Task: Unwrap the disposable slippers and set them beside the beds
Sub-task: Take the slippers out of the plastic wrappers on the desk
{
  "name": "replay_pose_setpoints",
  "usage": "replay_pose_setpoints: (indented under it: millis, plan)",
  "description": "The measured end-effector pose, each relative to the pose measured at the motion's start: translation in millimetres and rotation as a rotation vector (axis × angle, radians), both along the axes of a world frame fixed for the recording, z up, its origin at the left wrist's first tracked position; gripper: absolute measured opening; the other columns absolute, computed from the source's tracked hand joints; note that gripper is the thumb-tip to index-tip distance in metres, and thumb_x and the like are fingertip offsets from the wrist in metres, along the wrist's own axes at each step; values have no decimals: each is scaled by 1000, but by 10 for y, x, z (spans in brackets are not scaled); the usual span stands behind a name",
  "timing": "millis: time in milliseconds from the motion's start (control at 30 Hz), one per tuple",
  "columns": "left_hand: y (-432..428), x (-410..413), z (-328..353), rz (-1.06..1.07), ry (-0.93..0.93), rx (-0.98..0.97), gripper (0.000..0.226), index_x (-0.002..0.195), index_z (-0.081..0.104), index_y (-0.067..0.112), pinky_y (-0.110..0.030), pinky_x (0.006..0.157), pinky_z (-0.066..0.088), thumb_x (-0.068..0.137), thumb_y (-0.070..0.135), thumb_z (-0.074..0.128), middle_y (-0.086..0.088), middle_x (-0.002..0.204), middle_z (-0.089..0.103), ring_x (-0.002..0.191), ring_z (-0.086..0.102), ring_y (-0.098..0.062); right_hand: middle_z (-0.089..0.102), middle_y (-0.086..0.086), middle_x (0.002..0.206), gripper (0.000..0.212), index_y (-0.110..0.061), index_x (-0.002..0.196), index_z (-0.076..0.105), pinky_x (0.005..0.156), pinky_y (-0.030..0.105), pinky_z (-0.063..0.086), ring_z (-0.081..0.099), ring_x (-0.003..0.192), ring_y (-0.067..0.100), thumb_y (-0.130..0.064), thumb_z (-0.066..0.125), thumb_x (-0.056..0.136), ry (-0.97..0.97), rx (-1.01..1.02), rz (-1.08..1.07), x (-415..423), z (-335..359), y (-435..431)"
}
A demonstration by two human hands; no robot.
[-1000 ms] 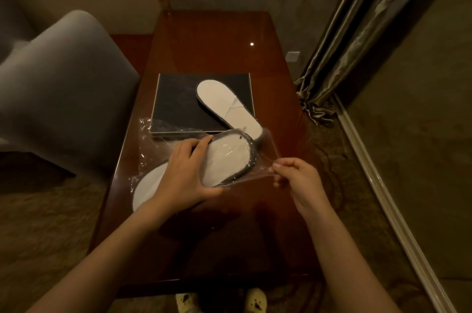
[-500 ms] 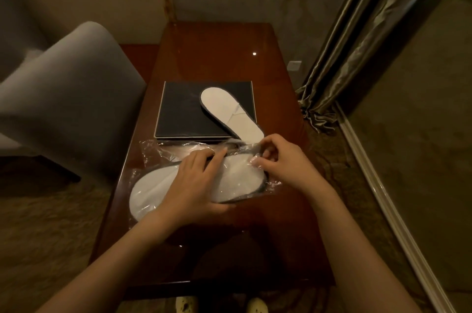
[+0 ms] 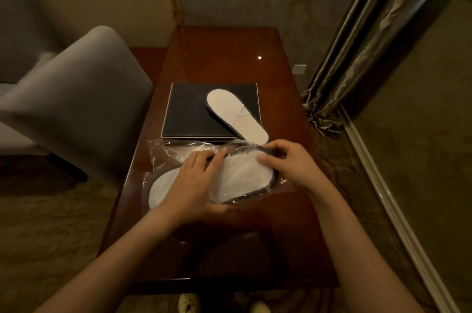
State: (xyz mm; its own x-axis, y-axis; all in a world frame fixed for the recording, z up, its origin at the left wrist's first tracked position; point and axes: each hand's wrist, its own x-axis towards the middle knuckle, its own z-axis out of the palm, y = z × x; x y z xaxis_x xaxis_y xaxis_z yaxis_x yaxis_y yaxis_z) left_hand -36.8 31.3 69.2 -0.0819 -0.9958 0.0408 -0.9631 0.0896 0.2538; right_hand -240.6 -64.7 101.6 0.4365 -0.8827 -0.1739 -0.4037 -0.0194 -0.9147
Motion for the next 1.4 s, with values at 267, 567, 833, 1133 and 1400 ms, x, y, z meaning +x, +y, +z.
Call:
replay_pose_setpoints:
  millis: [267, 567, 833, 1133, 1400]
  plan:
    - [-53, 85, 24, -43, -69, 9, 122, 150, 6, 24, -37, 114, 22, 54, 74, 59, -5, 146, 24, 135, 24, -24, 66, -1, 92, 9, -23, 92, 63, 61, 16, 52, 65, 84, 12, -26, 65, 84, 23, 23, 74, -193, 88, -122]
    - [-108, -44, -19, -128, -84, -129, 114, 147, 25, 11, -38, 102, 40, 55, 73, 50, -13, 132, 46, 122, 39, -26, 56, -5, 71, 24, -14, 87, 67, 56, 23, 38, 51, 63, 10, -36, 70, 78, 471, -211, 549, 282, 269, -282]
    - [-302, 215, -238, -38, 37, 43, 130, 149, -6, 28, -37, 110, 31, 49, 84, 55, -2, 144, 26, 131, 27, -19, 61, -13, 81, 25, -22, 103, 67, 58, 15, 43, 59, 72, 3, -33, 69, 80, 405, -213, 511, 259, 315, -471]
    - [-431, 387, -375, -10, 76, 58, 136, 149, -11, 28, -34, 111, 18, 47, 84, 58, 1, 148, 19, 134, 22, -21, 63, -15, 81, 20, -28, 97, 66, 53, 6, 47, 62, 67, -5, -36, 69, 79, 408, -204, 444, 63, 407, -657]
    - [-521, 221, -317, -114, -43, -48, 132, 150, -6, 20, -38, 113, 22, 53, 79, 61, -6, 143, 26, 128, 25, -22, 54, -5, 76, 23, -20, 86, 58, 53, 24, 38, 50, 66, 10, -41, 66, 81, 898, -321, 606, 387, 342, -542]
